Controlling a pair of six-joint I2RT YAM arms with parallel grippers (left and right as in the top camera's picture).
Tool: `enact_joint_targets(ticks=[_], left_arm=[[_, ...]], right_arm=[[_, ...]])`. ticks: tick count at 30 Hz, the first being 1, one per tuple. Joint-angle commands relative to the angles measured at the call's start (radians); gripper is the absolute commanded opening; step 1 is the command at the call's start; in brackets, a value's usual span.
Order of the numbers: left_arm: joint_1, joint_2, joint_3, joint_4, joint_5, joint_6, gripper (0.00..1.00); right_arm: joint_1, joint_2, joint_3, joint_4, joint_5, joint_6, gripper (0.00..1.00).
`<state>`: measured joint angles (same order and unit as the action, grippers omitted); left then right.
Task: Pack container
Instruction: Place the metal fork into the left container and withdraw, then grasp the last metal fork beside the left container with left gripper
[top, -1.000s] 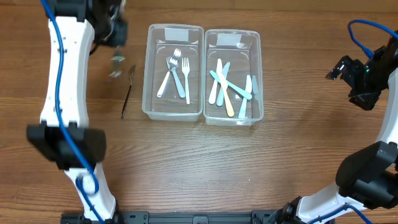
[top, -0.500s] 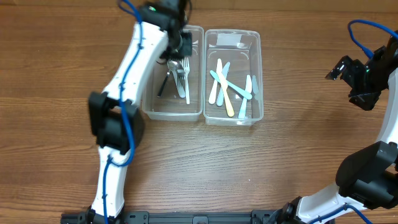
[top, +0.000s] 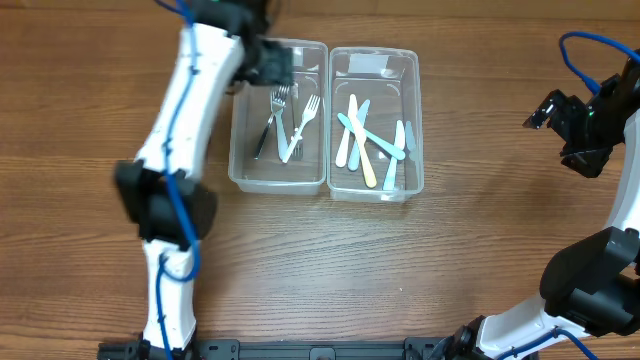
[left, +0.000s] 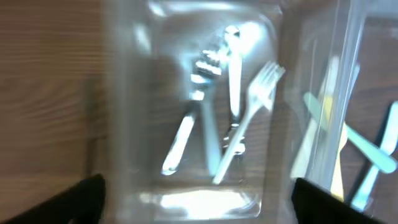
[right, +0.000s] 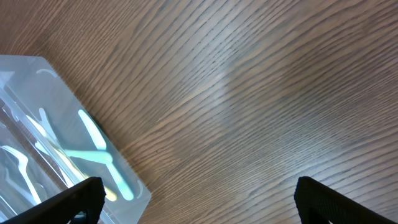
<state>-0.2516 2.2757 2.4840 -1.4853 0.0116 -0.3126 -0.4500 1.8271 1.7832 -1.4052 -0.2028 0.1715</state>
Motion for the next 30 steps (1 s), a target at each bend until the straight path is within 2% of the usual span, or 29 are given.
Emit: enact_joint_targets(ticks=[1,8,11,14,20,25,28,30], left_arm=[[0.100,-0.106,0.042,-0.049,-0.097,0.049,1.00],[0.237,-0.073,-0.094,-0.072,-0.100,0.194,1.00],[0.259,-0.043,-0.227,-0.006,-0.084,0.193,0.96],[0.256,-0.018,-0.320,0.084,-0.055,0.186,0.85],[0.244,0.045,-0.418,0.230,-0.042,0.117,0.87],[0.242,0.114,-0.453,0.238,-0.027,0.137,0.83],[0.233,0.154,-0.453,0.229,-0.015,0.180,0.75],[0.228,0.166,-0.454,0.220,-0.017,0.180,0.75]], right_arm=[[0.004,-0.009,0.017,0.004,-0.002,0.005,1.00],[0.004,-0.009,0.017,0.008,-0.002,0.005,1.00],[0.004,-0.009,0.017,0.009,-0.002,0.005,1.00],[0.004,-0.009,0.017,0.012,-0.002,0.005,1.00],[0.004,-0.009,0.017,0.007,-0.002,0.005,1.00],[0.004,-0.009,0.017,-0.003,-0.002,0.005,1.00],[0.004,-0.009,0.017,-0.003,-0.002,0.005,1.00],[0.004,-0.009,0.017,-0.003,-0.002,0.005,1.00]])
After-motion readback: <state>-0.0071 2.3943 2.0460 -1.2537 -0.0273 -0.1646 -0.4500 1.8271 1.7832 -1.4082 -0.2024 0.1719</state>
